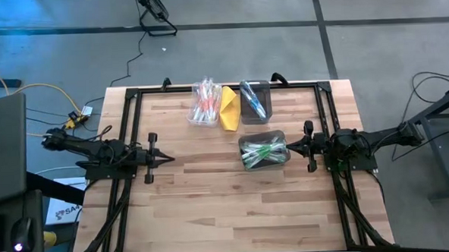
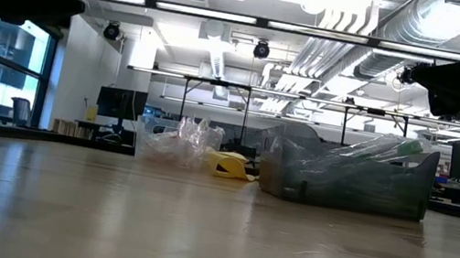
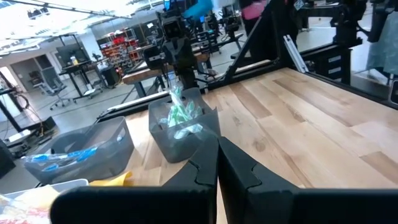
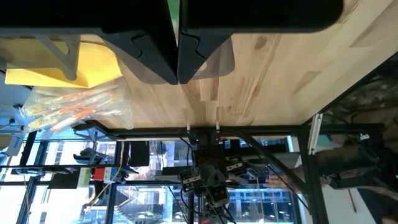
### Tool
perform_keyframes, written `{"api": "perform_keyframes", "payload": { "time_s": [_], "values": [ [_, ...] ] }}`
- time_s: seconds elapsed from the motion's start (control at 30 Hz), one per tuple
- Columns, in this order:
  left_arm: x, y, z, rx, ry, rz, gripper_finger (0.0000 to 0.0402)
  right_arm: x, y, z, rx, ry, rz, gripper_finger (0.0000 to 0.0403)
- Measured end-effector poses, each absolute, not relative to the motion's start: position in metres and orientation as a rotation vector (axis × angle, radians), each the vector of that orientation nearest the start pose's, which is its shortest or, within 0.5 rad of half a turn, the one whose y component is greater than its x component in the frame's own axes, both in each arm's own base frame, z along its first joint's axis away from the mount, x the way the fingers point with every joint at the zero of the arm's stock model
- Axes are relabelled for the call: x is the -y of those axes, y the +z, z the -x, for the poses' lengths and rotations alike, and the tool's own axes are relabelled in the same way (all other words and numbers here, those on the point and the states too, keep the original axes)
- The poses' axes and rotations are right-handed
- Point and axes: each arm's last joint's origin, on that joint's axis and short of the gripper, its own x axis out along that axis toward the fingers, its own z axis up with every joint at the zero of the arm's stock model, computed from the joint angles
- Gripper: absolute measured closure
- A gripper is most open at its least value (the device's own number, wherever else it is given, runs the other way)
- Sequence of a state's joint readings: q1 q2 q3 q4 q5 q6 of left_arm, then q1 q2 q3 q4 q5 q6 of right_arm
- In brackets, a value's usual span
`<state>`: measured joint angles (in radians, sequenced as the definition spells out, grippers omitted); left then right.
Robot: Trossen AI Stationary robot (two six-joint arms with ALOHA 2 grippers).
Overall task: Pick & Place Toothbrushes
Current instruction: Return to Home Position
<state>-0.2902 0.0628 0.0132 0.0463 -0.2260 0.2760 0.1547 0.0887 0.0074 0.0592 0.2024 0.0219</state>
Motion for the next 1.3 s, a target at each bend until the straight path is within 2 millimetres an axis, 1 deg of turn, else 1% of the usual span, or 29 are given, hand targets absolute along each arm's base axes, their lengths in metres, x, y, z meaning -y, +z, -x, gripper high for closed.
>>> {"api": "perform_keyframes", "payload": {
  "time_s": [0.4,1.3],
  "values": [
    [0.0275,0.166,-0.0974,-0.003,-0.126,-0.281,0.0401,-0.01,0.1646,-0.1019,-0.021,-0.048,-0.018,0.04],
    [0.0275,0.1661,-0.0975,-0.002,-0.129,-0.281,0.0401,-0.01,0.1645,-0.1019,-0.021,-0.048,-0.018,0.04]
  ]
}}
